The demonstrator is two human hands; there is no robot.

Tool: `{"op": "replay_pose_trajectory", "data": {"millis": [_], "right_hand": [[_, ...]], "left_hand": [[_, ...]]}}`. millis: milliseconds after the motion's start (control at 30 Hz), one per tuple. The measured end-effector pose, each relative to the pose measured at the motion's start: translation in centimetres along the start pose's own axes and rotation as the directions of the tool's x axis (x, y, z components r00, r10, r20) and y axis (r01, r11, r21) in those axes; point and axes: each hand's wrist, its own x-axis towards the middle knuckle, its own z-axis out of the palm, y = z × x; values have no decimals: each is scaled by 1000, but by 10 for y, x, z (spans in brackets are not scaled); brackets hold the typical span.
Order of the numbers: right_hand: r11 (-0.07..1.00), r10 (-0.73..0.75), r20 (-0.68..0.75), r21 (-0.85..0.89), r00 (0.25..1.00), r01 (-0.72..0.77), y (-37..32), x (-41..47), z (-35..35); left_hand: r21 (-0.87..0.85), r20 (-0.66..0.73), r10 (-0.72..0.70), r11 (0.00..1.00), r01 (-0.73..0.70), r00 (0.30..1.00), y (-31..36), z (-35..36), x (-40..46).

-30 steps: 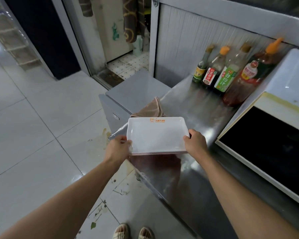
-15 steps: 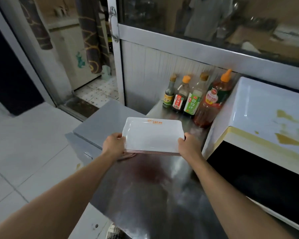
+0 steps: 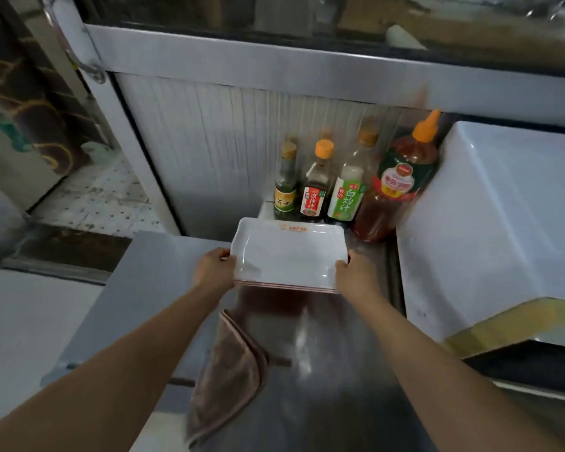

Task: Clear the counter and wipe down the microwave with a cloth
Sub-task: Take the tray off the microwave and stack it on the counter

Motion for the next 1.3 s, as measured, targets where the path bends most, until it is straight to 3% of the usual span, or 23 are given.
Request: {"op": "replay_pose_trajectory", "data": {"millis": [533,1300], "right_hand": [[994,90,-101,-49,991,-96,-1,50,44],[999,21,-93,-46,995,-26,-2,14,30]], "left_hand": [[40,166,-5,999,-2,986,-9,25,86],[181,154,70,979,-98,986,-14,12,66]]}}
